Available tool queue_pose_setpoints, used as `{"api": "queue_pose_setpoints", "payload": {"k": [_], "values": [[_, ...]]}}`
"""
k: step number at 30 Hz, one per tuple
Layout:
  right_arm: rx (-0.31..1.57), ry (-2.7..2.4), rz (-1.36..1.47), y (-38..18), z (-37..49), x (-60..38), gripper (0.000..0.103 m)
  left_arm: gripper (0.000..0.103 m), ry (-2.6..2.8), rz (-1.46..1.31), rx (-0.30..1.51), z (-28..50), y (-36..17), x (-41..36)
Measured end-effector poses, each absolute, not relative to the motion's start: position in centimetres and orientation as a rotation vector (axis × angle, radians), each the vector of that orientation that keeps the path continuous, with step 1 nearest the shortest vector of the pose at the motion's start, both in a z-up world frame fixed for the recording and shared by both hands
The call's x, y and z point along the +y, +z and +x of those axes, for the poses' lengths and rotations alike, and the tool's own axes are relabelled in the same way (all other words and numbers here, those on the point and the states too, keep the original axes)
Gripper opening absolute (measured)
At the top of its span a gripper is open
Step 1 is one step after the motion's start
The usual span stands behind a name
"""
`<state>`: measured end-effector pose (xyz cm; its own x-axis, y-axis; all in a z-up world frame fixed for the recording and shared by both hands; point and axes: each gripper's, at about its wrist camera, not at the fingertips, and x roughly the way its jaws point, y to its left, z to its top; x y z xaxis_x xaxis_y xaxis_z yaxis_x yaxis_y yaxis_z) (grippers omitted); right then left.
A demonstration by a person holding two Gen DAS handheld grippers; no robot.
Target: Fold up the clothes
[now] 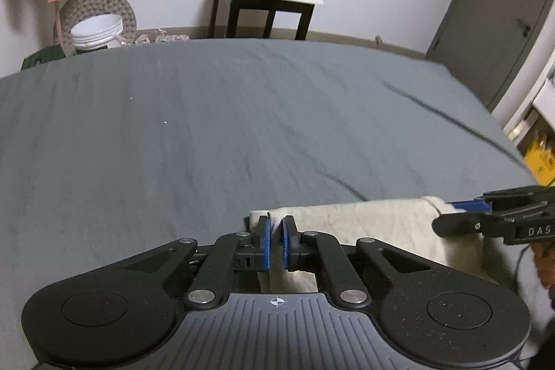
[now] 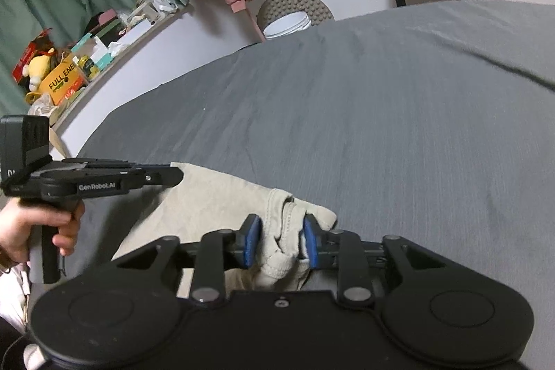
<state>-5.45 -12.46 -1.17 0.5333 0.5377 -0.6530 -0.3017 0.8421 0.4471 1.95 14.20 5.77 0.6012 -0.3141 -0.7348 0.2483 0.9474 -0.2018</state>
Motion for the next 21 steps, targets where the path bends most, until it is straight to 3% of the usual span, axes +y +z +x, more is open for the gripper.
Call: {"api": "queue_pose_setpoints", "payload": {"k": [3,13,21], "values": [[0.795,0.489,0.188,0.5,-6.5,-12.3,0.039,0.005,-0.32,-0.033,0.79,-0.1,7.4,14.4],[0.317,0.743,-0.375,4.6,-15.5,-4.9,0.039,0.005,-0.372,0.127,0.551,-8.5,12.0,13.3],[0.228,0.833,-0.577,3.7,-18.2,-2.0,0.039,0.005,-0.401,0.255,0.467,-12.9,13.5,11.4]]}}
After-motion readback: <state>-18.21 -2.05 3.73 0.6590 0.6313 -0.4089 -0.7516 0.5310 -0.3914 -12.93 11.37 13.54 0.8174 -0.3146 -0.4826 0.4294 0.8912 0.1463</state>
